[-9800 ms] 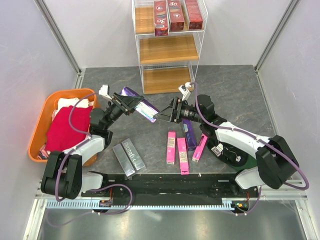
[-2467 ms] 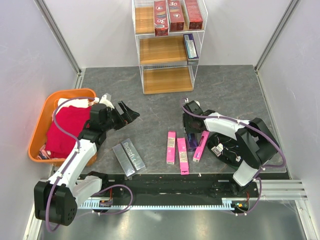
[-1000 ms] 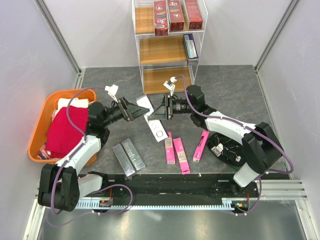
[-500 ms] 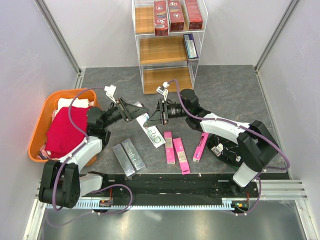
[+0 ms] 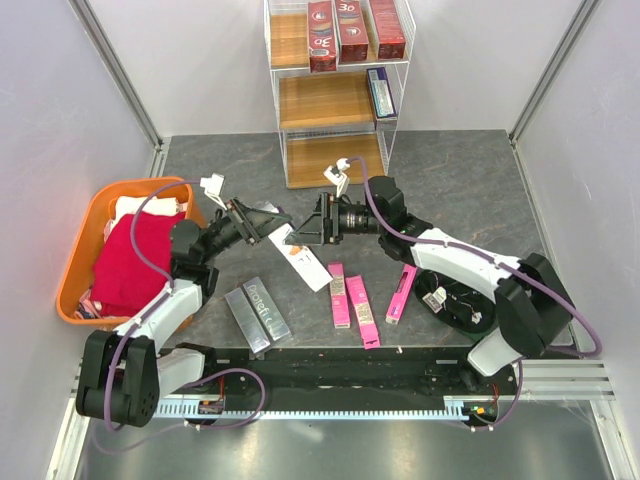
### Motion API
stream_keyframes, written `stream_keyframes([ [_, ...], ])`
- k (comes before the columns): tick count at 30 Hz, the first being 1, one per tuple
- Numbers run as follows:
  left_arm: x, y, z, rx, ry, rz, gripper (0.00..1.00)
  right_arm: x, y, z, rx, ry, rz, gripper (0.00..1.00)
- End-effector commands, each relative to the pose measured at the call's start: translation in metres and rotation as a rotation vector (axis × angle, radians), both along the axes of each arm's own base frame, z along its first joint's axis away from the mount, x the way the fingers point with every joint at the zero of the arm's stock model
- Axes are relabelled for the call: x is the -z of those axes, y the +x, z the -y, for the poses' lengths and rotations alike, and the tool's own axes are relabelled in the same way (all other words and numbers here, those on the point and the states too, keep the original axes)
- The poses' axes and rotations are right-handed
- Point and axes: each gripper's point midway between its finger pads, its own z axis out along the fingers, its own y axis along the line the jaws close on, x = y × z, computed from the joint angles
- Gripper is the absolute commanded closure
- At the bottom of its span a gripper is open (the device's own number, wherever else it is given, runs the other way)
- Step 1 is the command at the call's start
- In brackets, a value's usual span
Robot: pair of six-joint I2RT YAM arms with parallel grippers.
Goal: Place and organize the toothpastes onto the shelf
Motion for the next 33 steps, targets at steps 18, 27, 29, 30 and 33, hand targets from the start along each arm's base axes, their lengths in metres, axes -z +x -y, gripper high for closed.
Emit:
stream_keyframes([
  [18, -0.055, 0.007, -0.044, -0.170, -0.259, 0.033, 0.91, -0.009, -0.015, 0.034, 0.110, -0.026, 0.076, 0.08],
  [27, -0.055, 0.005, -0.047, -0.180, -0.293, 0.036, 0.91, -0.010, -0.030, 0.036, 0.051, 0.010, 0.049, 0.33],
  [29, -0.053, 0.005, -0.049, -0.187, -0.301, 0.036, 0.92, -0.010, -0.034, 0.036, 0.037, 0.019, 0.050, 0.35],
  [30, -0.054, 0.004, -0.049, -0.189, -0.305, 0.037, 0.92, -0.010, -0.034, 0.037, 0.035, 0.018, 0.050, 0.35],
  [33, -0.054, 0.004, -0.050, -0.194, -0.308, 0.040, 0.92, -0.007, -0.039, 0.038, 0.014, 0.008, 0.047, 0.35],
])
